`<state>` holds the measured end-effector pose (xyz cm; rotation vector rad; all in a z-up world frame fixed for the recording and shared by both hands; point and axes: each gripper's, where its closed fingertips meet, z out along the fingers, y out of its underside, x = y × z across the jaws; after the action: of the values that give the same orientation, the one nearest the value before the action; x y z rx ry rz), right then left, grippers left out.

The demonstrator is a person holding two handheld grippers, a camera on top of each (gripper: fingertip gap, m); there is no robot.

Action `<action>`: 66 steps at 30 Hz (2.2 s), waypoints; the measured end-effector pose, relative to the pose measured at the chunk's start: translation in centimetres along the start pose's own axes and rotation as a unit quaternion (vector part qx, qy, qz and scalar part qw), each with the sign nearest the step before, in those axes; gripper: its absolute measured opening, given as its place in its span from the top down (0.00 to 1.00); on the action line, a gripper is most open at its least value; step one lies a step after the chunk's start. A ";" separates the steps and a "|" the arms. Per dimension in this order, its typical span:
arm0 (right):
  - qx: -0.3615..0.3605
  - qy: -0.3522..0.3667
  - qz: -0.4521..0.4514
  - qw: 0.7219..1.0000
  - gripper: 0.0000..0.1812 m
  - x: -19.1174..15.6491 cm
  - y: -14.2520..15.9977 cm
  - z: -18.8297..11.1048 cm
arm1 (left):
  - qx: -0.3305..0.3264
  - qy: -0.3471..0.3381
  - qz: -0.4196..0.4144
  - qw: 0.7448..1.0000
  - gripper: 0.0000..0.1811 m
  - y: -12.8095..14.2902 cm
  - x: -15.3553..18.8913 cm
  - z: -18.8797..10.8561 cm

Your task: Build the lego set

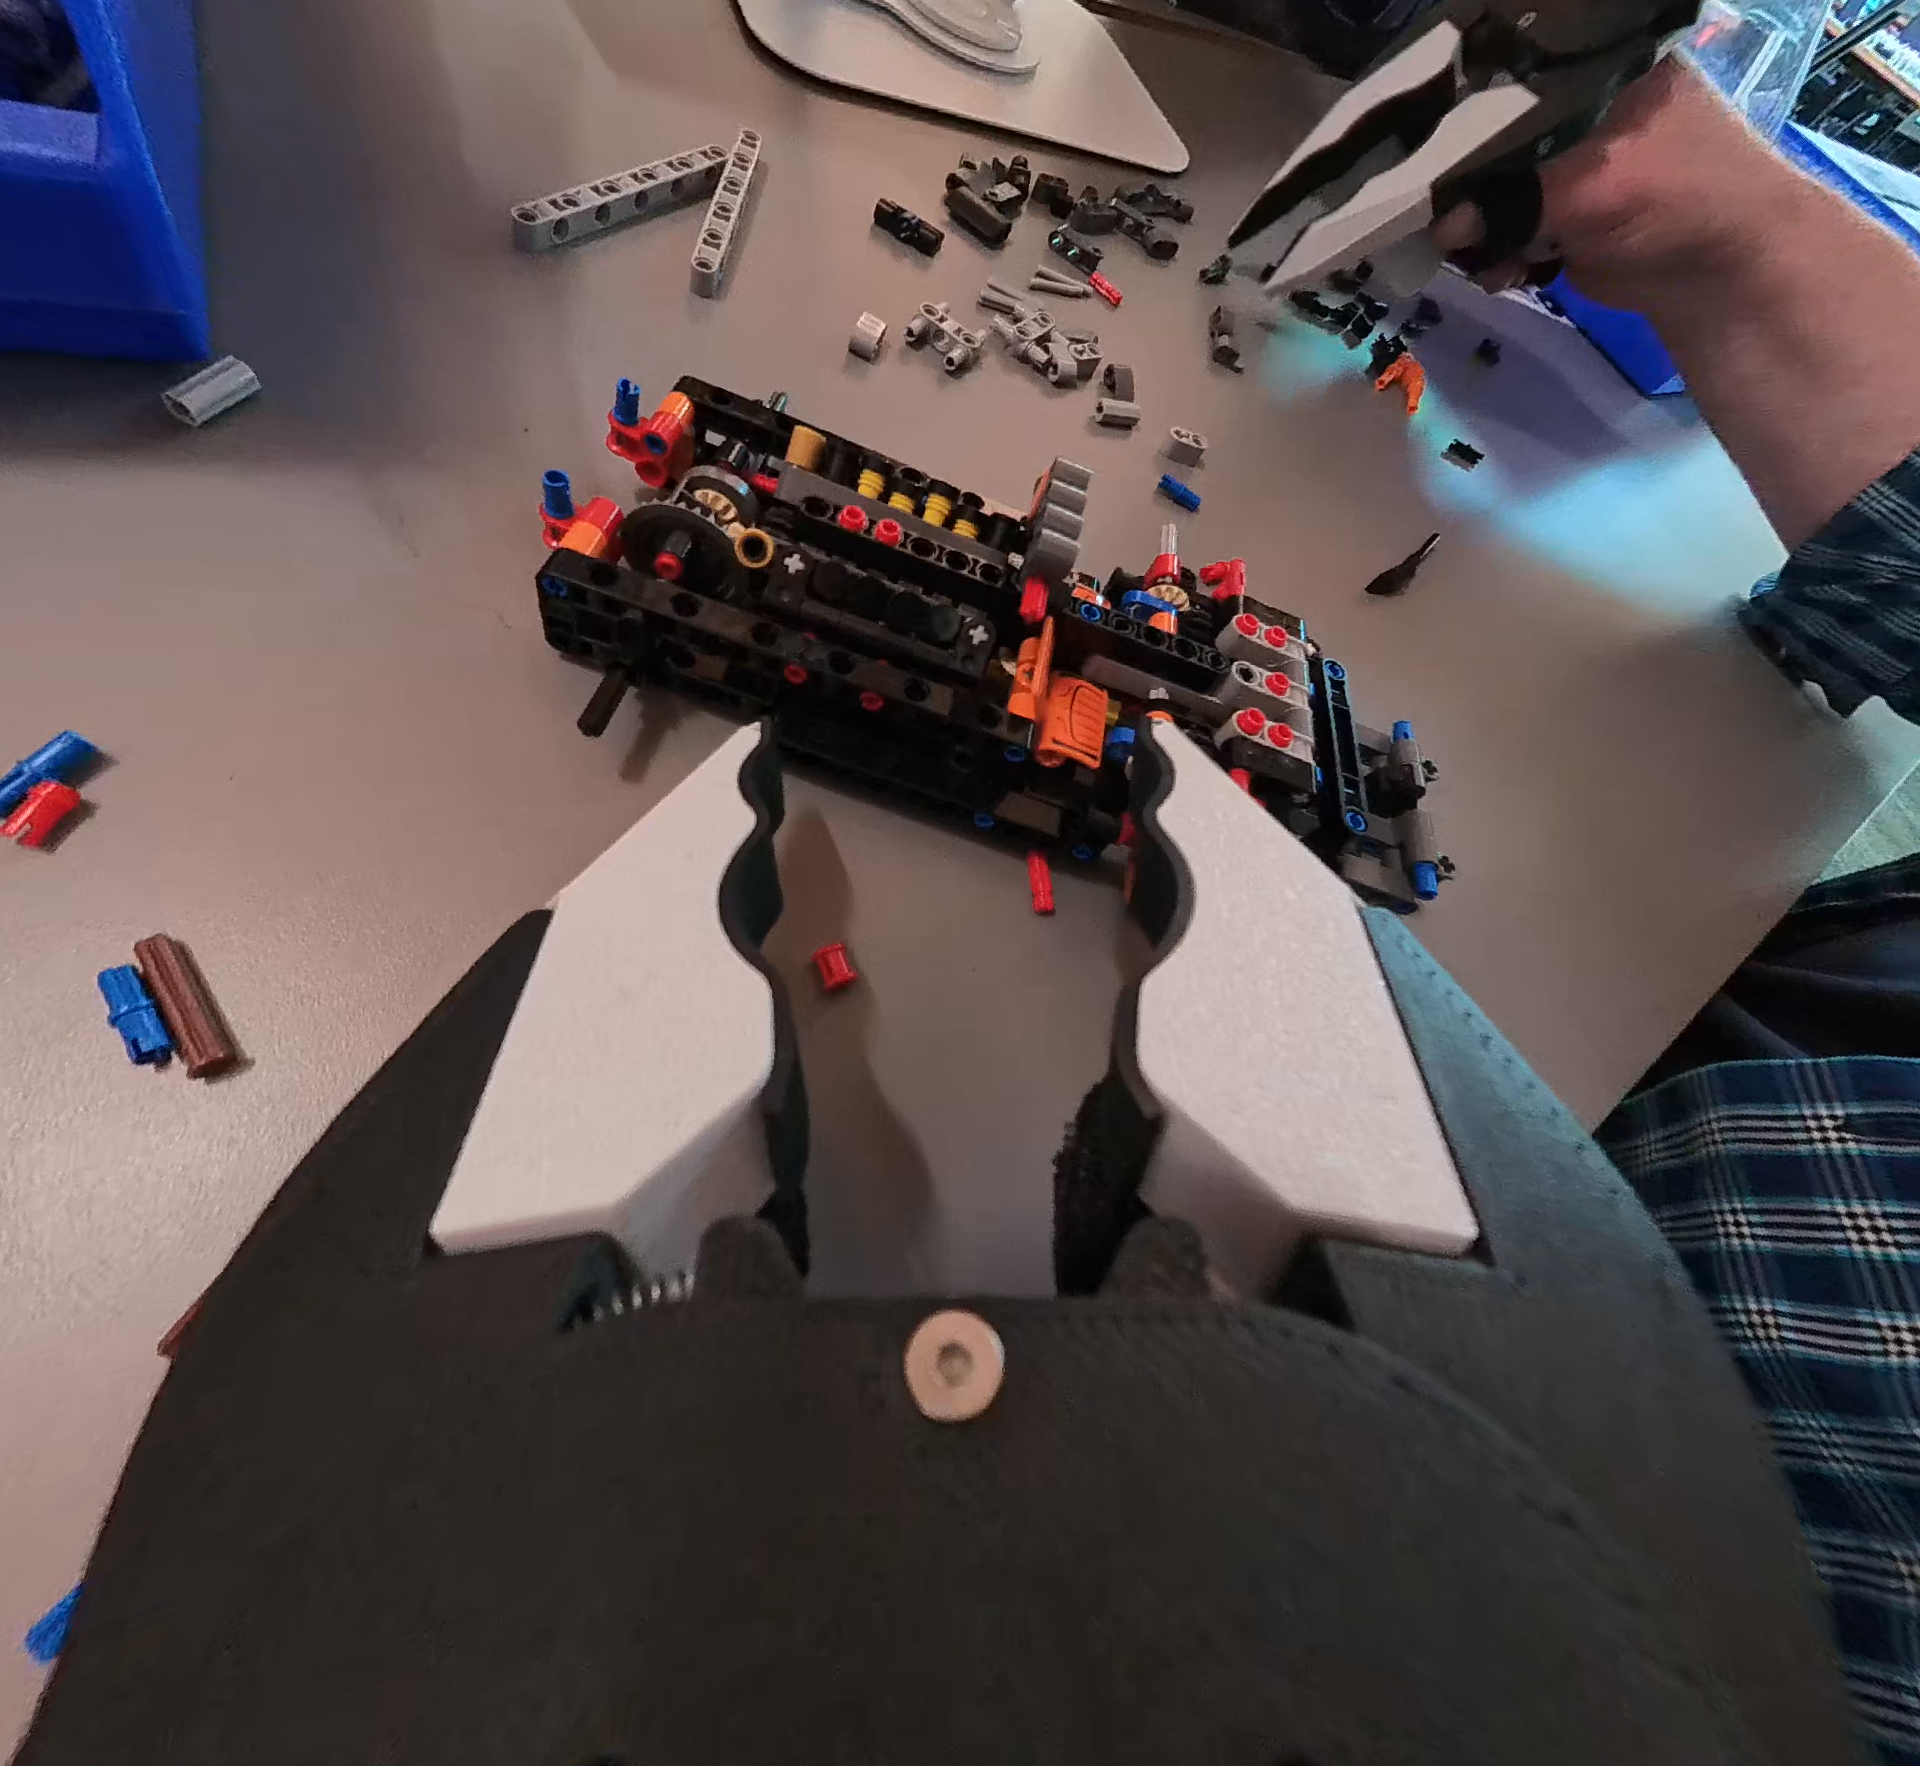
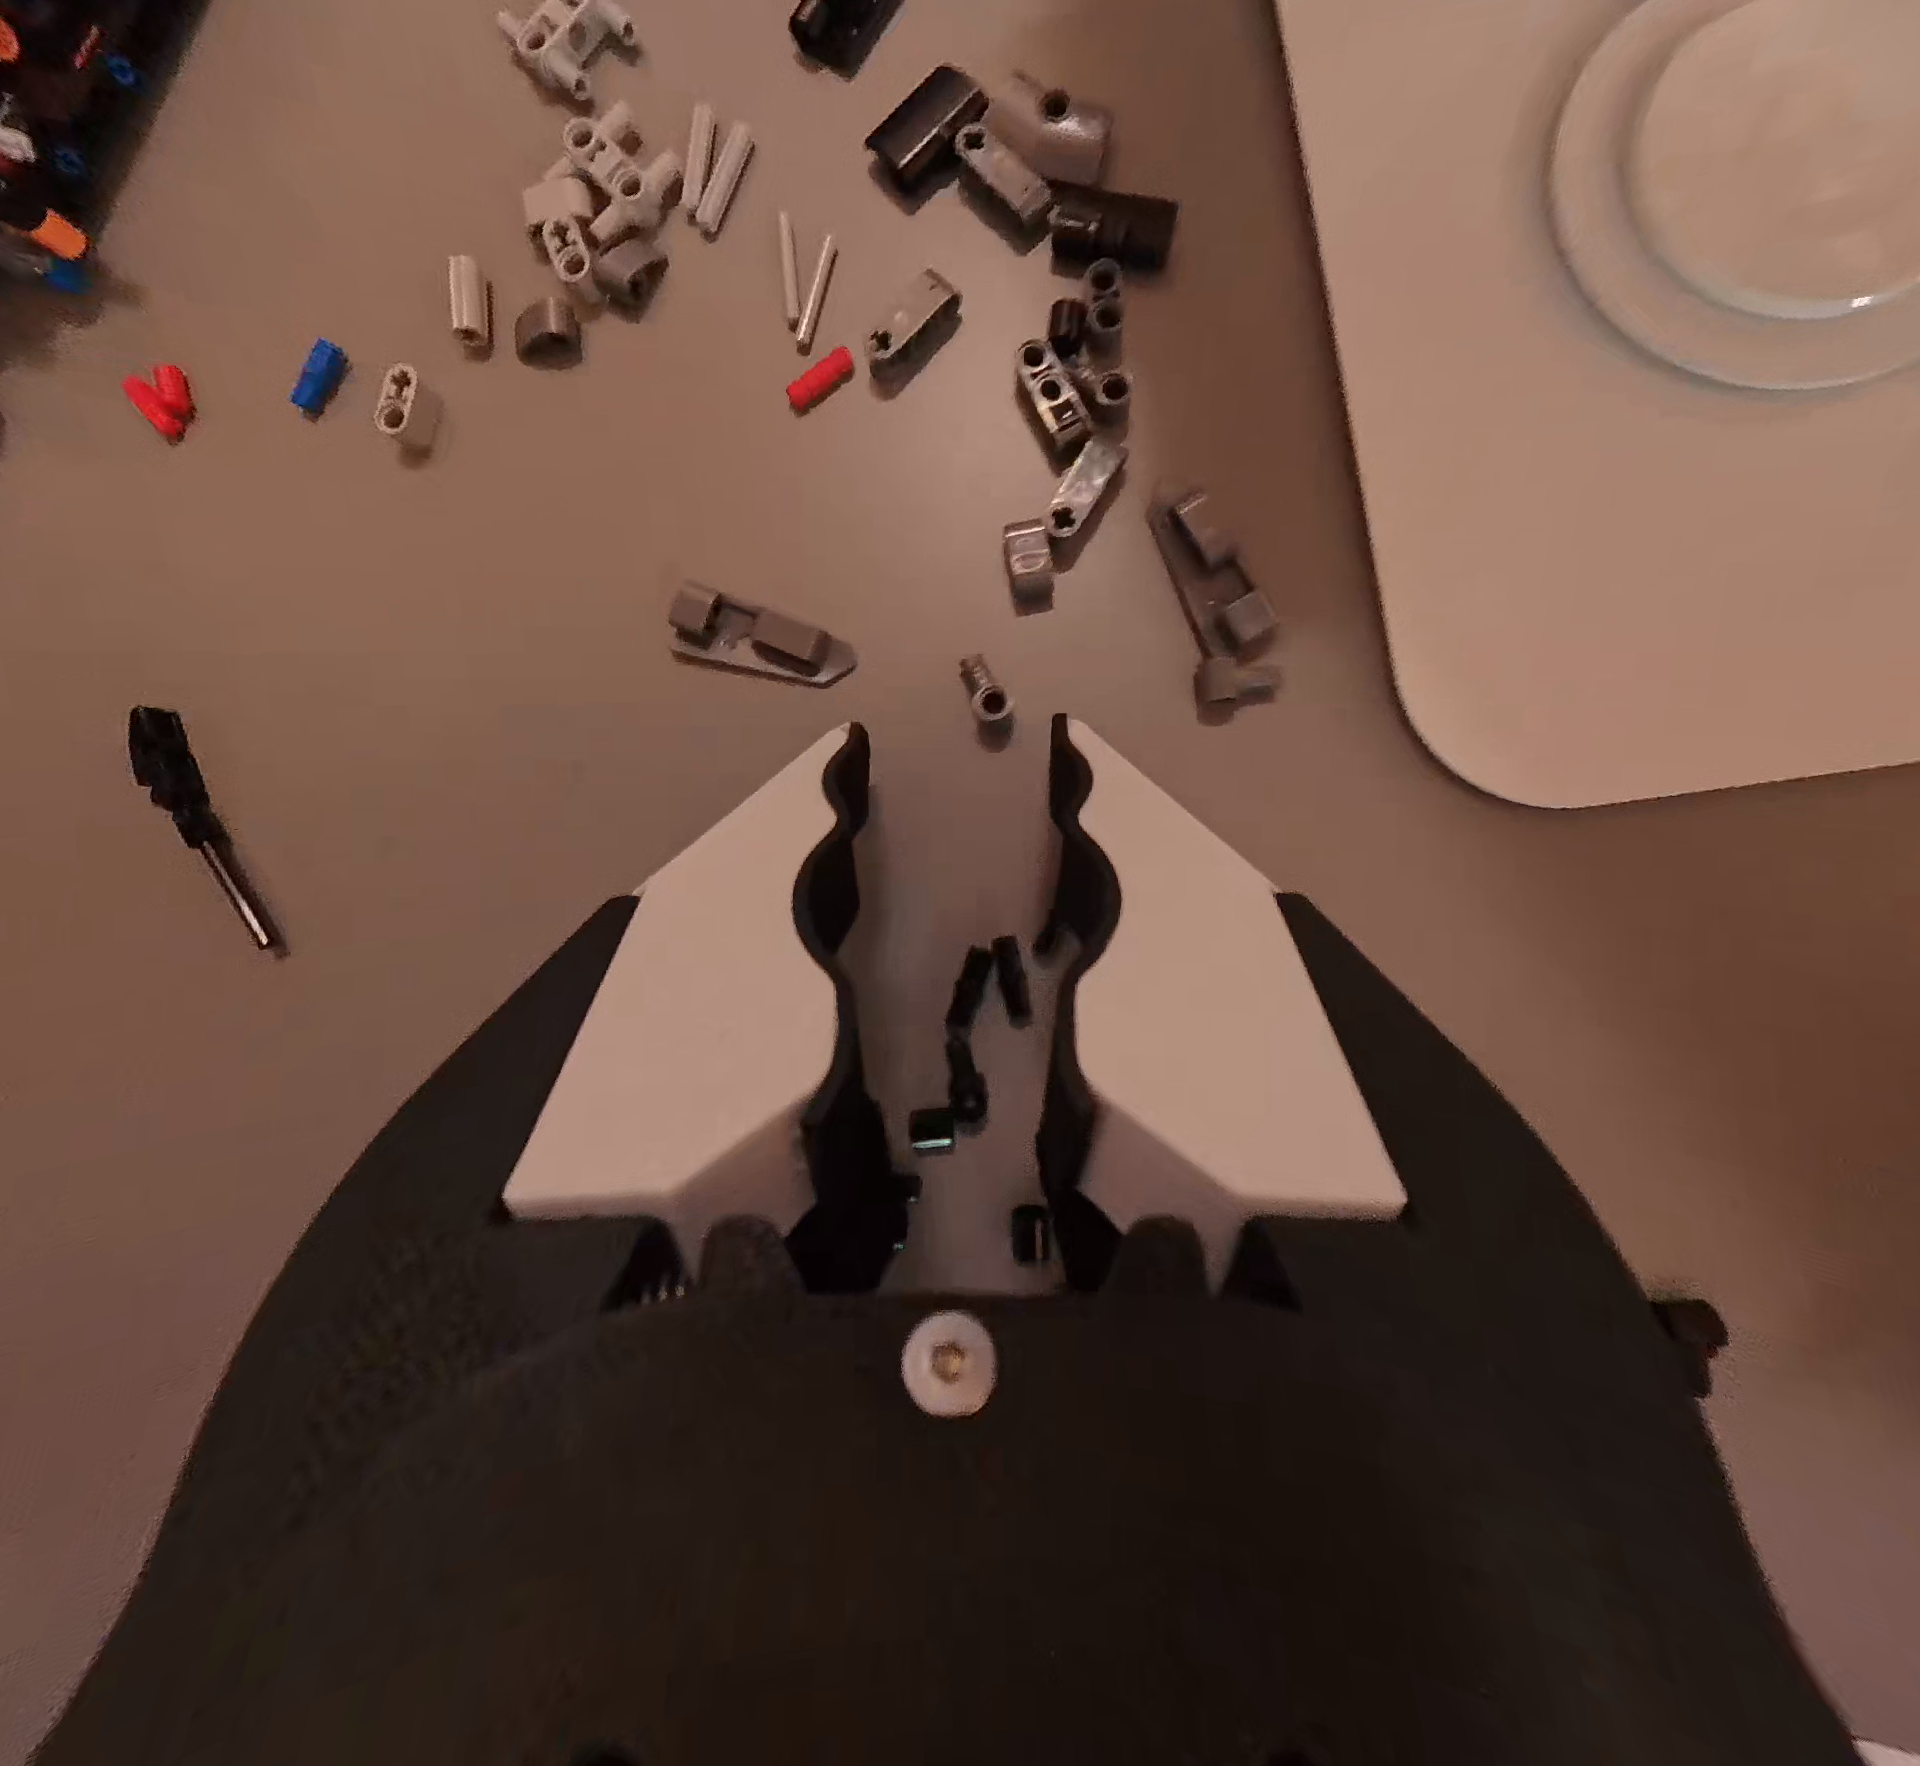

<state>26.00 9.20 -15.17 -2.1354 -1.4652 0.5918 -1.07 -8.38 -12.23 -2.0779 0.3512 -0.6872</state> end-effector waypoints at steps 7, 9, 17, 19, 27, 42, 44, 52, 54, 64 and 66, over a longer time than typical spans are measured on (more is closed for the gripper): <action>0.023 0.027 0.012 0.999 0.82 2.3 -1.8 0.0 | 0.001 0.002 0.000 1.000 0.63 0.0 0.1 0.0; 0.027 0.023 0.004 0.999 0.82 2.1 -2.7 0.5 | 0.000 0.002 0.000 1.000 0.63 0.0 0.1 0.0; 0.018 0.022 -0.038 0.999 0.87 1.6 -5.3 3.3 | 0.000 0.003 -0.001 1.000 0.63 0.0 0.1 0.0; 0.010 0.018 -0.041 0.999 0.89 1.6 -5.3 4.0 | 0.001 0.004 -0.002 1.000 0.63 0.0 0.1 0.0; -0.014 -0.052 -0.065 0.996 0.97 -2.0 -4.3 3.5 | 0.002 0.010 -0.006 1.000 0.63 0.0 0.1 0.0; 0.004 -0.025 -0.077 0.997 0.93 -2.1 -4.2 2.2 | 0.000 0.010 -0.005 1.000 0.63 0.0 0.1 0.1; 0.010 -0.025 -0.075 0.997 0.94 -2.2 -4.5 2.6 | 0.000 0.009 -0.005 1.000 0.63 0.0 0.1 0.1; 0.003 -0.024 -0.073 0.997 0.97 -2.1 -4.5 3.5 | -0.004 0.011 -0.007 1.000 0.63 0.1 0.1 0.1; 0.000 -0.023 -0.074 0.997 0.99 -2.0 -4.3 3.7 | -0.003 0.011 -0.007 1.000 0.63 0.0 0.1 0.1; -0.003 -0.025 -0.067 0.997 1.00 -2.2 -4.2 3.9 | -0.002 0.013 -0.009 1.000 0.63 0.0 0.1 0.1; -0.005 -0.024 -0.069 0.997 1.00 -2.2 -4.2 3.9 | -0.002 0.013 -0.009 1.000 0.63 0.0 0.1 0.1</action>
<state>19.92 8.98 -15.52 -2.0198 -1.6288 0.5894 -0.93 -8.41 -12.24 -2.0794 0.3495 -0.7251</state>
